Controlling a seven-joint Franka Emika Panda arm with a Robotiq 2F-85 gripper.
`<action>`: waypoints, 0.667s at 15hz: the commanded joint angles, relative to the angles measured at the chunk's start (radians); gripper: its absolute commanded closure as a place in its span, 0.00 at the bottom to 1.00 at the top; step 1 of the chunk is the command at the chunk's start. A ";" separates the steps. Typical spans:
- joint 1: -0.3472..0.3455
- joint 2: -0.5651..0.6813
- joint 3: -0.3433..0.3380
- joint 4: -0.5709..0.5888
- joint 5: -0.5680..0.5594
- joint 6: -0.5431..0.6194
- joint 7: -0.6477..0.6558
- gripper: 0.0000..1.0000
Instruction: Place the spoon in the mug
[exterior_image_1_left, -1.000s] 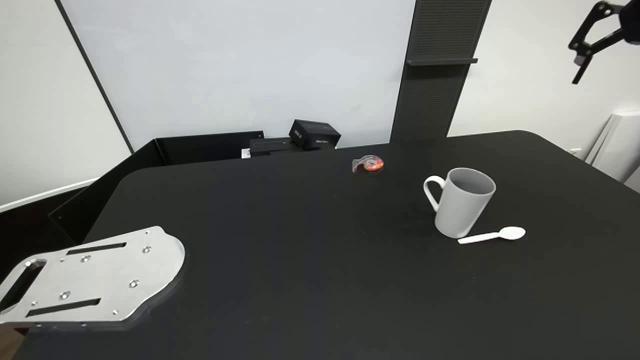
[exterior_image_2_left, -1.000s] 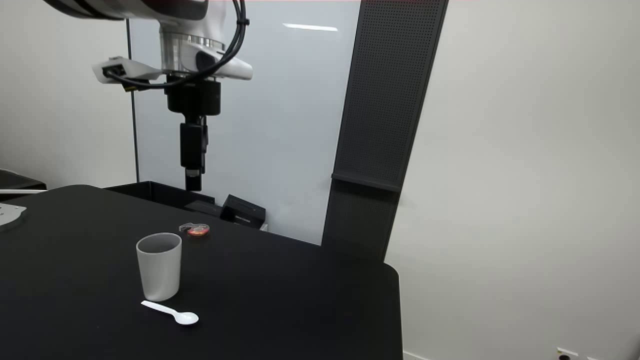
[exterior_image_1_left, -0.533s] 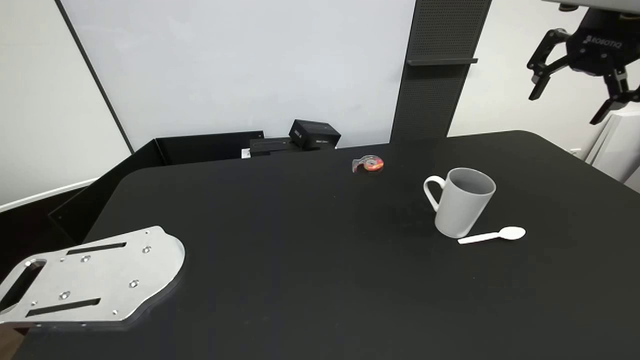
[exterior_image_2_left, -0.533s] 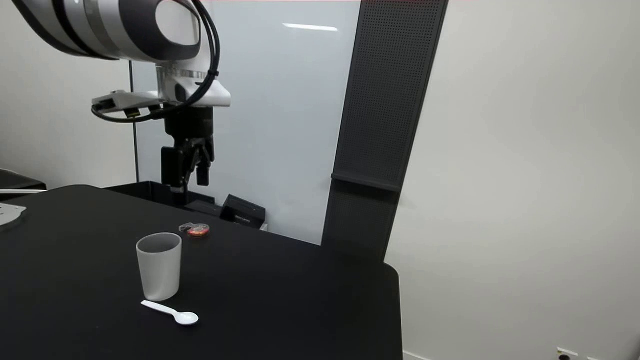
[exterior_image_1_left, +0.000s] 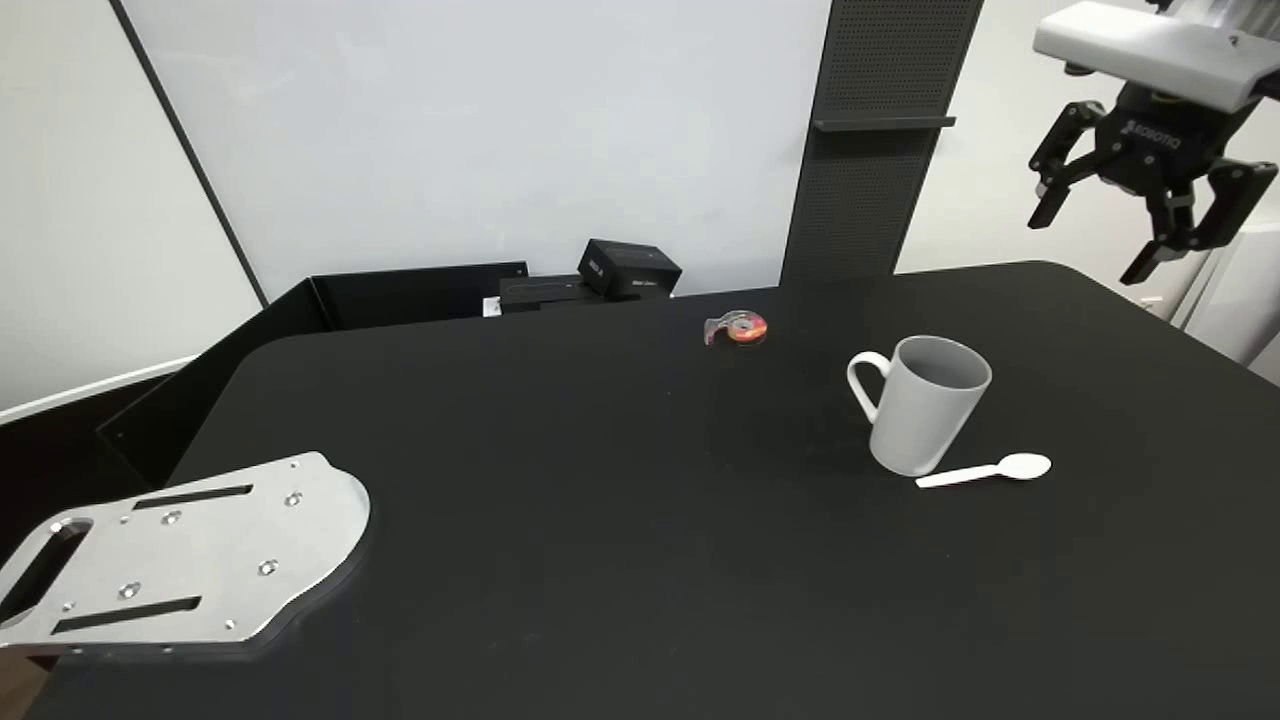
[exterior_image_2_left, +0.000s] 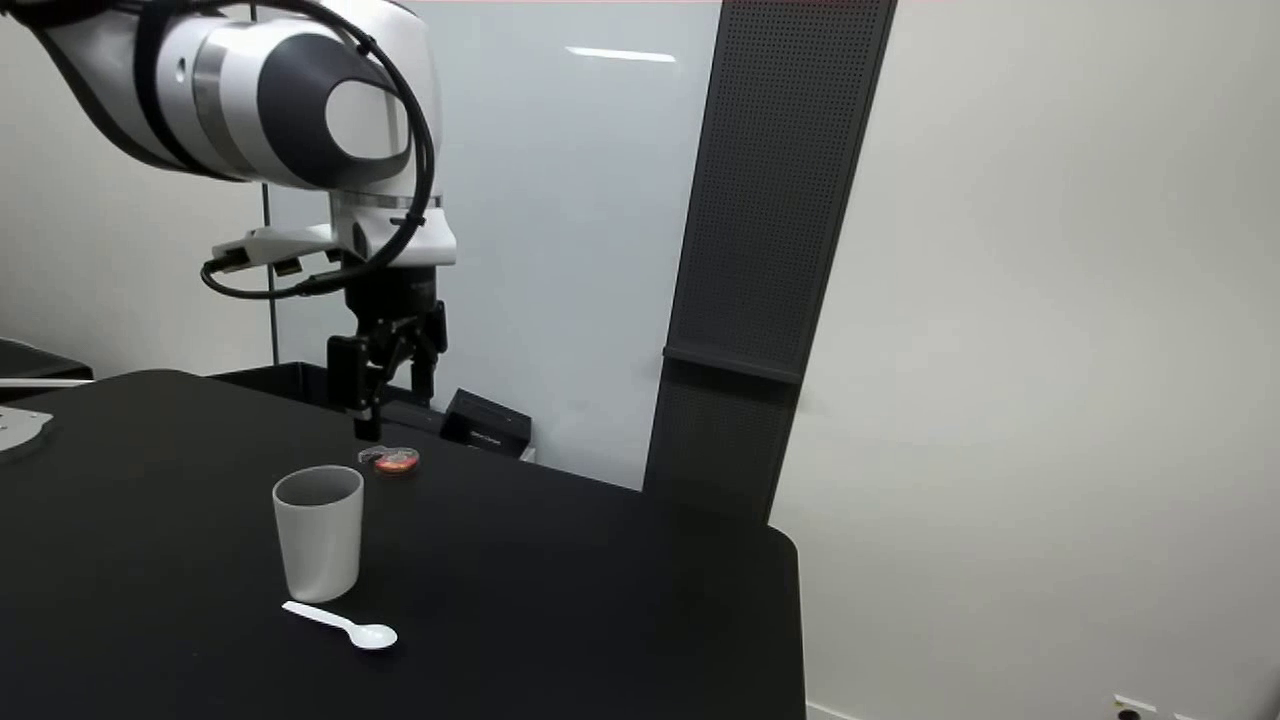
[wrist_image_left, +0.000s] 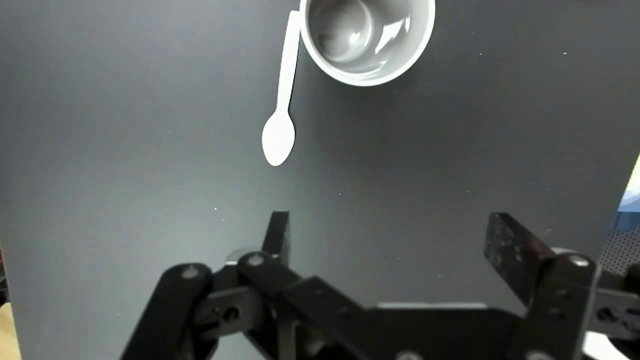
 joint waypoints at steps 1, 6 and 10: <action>0.024 0.018 -0.019 -0.009 0.034 0.011 0.025 0.00; 0.027 0.029 -0.012 -0.032 0.068 0.010 -0.024 0.00; 0.033 0.034 -0.016 -0.033 0.092 0.003 -0.080 0.00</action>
